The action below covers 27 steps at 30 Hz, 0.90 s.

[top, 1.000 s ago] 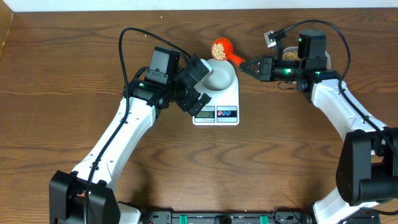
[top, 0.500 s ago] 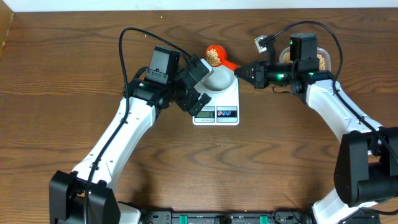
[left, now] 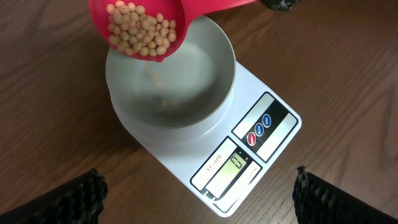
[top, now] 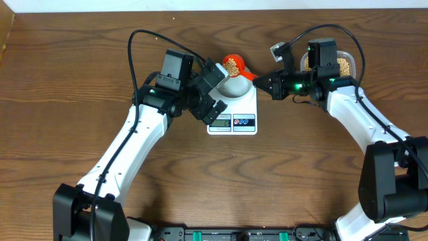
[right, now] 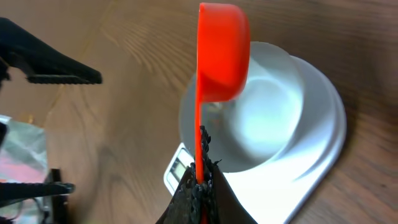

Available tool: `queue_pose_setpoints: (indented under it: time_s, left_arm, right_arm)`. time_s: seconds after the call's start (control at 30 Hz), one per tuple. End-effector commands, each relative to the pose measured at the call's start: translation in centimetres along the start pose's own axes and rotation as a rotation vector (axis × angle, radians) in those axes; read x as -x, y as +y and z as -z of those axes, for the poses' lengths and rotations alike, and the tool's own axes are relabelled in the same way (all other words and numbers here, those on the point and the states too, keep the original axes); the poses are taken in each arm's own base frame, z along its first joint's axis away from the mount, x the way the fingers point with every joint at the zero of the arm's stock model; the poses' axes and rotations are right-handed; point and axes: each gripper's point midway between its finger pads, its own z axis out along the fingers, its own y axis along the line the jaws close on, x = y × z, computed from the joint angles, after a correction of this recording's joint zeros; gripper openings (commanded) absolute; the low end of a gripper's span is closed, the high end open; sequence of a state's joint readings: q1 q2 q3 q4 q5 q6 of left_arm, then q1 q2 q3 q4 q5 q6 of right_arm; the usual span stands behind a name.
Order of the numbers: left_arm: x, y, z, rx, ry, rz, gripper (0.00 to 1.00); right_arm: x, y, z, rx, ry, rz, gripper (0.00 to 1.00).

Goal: Scoop item into bowl and weigh 50g on scale
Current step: 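Carry the filled scoop left over the bowl on the scale, then tilt the red scoop with the right gripper to pour chickpeas into bowl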

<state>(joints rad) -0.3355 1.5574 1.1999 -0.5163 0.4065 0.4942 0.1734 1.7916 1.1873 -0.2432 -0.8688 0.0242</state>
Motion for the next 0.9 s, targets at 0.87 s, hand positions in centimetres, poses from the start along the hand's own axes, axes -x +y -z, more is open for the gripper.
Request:
queue_pose_setpoints:
  time_s: [0.87]
  left_arm:
    - [0.38, -0.19, 0.69, -0.001, -0.022, -0.01, 0.98]
  right_arm:
    - [-1.1, -0.19, -0.57, -0.061, 0.049, 0.209, 0.01]
